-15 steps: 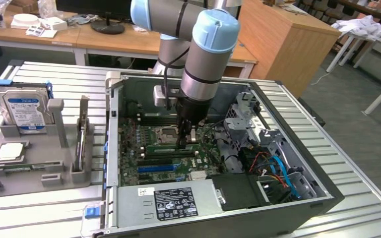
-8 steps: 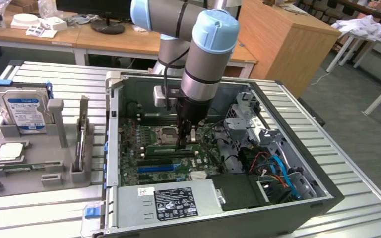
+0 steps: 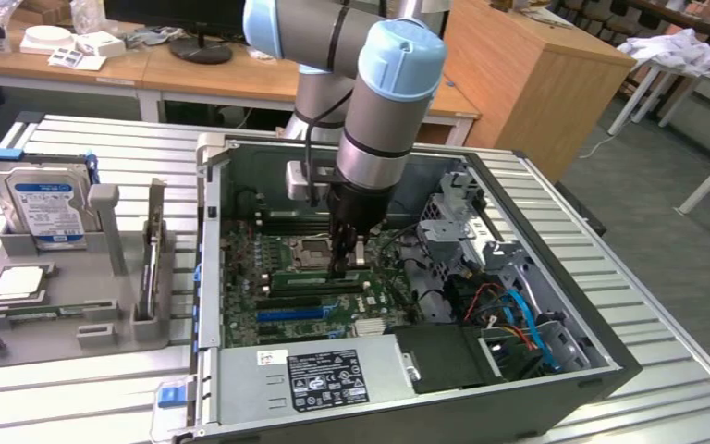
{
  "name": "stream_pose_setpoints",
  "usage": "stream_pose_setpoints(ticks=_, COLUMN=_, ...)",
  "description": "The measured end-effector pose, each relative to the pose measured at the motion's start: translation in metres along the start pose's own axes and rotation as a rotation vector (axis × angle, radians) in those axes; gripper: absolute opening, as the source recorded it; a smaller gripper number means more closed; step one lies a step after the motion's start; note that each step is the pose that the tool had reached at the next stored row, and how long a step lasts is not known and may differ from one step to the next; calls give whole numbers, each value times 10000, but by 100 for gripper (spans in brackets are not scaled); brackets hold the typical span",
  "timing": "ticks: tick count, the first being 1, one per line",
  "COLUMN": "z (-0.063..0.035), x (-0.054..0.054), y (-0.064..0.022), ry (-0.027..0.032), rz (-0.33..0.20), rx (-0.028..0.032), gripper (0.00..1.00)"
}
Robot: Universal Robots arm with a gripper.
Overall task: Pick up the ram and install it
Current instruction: 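Insert the ram into the slot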
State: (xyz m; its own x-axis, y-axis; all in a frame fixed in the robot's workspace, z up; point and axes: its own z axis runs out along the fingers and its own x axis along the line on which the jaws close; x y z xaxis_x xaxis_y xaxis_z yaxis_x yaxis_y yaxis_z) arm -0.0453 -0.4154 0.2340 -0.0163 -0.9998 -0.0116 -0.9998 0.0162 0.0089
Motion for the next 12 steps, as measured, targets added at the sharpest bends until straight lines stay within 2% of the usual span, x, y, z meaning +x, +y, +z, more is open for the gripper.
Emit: stream_pose_setpoints(ticks=12, z=13, x=-1, y=0, ry=0, rz=0, rx=0, gripper=12)
